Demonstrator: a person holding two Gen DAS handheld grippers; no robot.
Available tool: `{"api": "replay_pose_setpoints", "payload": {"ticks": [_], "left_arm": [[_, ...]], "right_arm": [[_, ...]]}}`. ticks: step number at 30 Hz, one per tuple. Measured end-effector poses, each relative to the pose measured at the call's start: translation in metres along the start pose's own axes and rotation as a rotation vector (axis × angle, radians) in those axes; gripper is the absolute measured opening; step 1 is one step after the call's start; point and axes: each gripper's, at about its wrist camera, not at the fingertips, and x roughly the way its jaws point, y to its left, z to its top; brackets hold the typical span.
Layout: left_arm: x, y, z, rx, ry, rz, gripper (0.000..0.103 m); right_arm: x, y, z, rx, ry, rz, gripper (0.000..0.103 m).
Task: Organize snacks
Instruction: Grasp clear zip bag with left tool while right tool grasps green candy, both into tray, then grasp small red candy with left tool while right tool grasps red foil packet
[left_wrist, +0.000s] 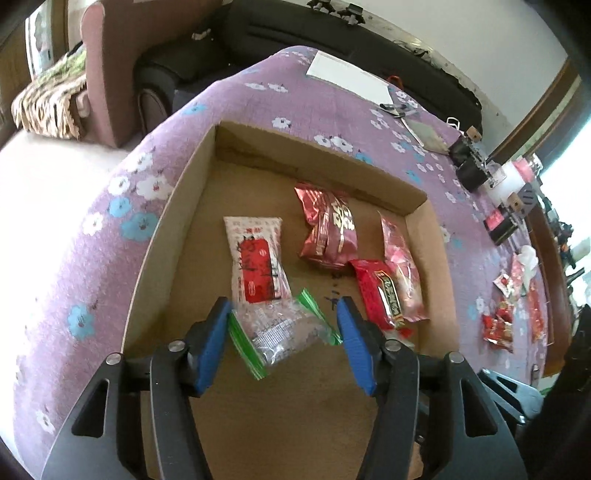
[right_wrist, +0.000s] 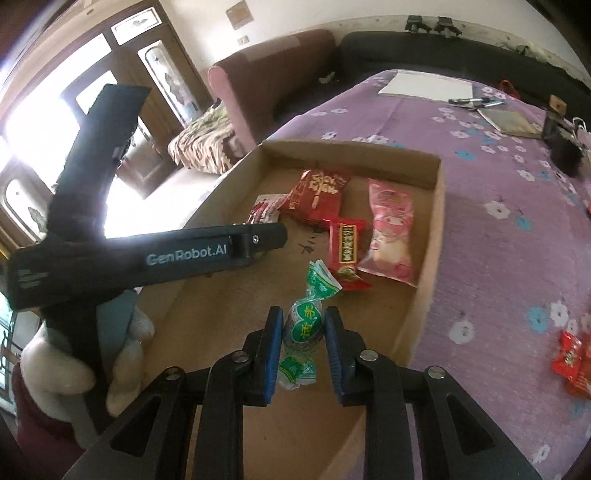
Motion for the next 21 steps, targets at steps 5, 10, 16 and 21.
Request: {"api": "replay_pose_setpoints", "payload": {"ticks": [5,10,16,21], "left_arm": [[-0.009,0.002,-0.002,-0.029,-0.010,-0.008,0.057],[-0.024,-0.001,0.003,-0.017,-0.070,0.011,0.060],[-0.025,-0.003,0.011,0.024,-0.107,0.039,0.060],[-0.020,0.001,0.014,0.002,-0.091,-0.041,0.060]], "right_arm": [[-0.019,-0.011,0.003,0.027,-0.033,0.058,0.039],[-0.071,-0.044,0.007,0.092,-0.148,0.027,0.048],[-0.112,-0.110,-0.002,0.217,-0.212,-0.079,0.048],[-0.121,-0.151,-0.015,0.301,-0.221,-0.138,0.050]]}}
